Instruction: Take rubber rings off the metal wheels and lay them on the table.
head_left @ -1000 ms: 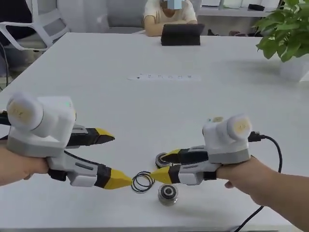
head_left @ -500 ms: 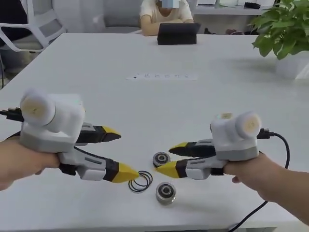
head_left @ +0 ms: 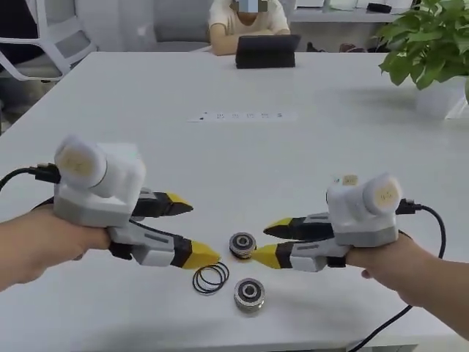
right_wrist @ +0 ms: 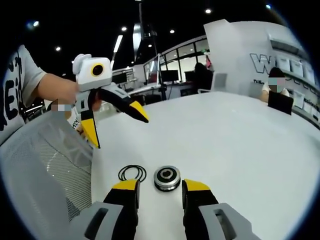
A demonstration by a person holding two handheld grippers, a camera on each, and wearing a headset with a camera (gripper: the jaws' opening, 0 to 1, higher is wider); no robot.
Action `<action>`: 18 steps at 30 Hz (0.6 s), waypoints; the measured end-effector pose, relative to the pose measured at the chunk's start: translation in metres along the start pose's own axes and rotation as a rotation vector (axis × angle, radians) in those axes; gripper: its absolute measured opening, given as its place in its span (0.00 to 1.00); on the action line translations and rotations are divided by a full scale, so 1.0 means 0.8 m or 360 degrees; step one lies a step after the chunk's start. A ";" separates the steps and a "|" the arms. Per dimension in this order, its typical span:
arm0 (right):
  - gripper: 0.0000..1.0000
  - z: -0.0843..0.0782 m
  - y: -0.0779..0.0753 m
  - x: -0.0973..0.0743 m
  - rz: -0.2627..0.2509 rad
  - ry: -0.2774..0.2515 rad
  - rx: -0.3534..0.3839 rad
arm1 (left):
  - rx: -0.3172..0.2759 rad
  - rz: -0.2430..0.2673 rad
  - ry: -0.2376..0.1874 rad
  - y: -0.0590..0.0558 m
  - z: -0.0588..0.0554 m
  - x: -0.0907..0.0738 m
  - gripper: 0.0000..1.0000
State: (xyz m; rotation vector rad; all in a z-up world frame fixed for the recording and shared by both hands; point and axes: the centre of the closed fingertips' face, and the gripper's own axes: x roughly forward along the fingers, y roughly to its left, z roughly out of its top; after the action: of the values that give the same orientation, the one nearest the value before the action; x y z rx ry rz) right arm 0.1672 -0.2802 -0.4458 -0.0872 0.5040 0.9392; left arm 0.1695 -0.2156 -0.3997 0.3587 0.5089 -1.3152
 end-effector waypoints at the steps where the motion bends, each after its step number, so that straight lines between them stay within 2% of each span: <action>1: 0.32 -0.001 -0.001 0.000 -0.0004 0.0006 0.0000 | -0.0003 -0.0002 0.0003 0.001 0.000 0.002 0.55; 18: 0.26 -0.020 -0.010 0.010 -0.0007 0.0035 0.0037 | -0.0008 -0.0024 0.0048 0.006 -0.012 0.032 0.50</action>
State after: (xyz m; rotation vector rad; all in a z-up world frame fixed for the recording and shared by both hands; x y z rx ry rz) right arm 0.1717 -0.2836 -0.4650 -0.0774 0.5349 0.9288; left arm 0.1767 -0.2305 -0.4219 0.3715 0.5413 -1.3242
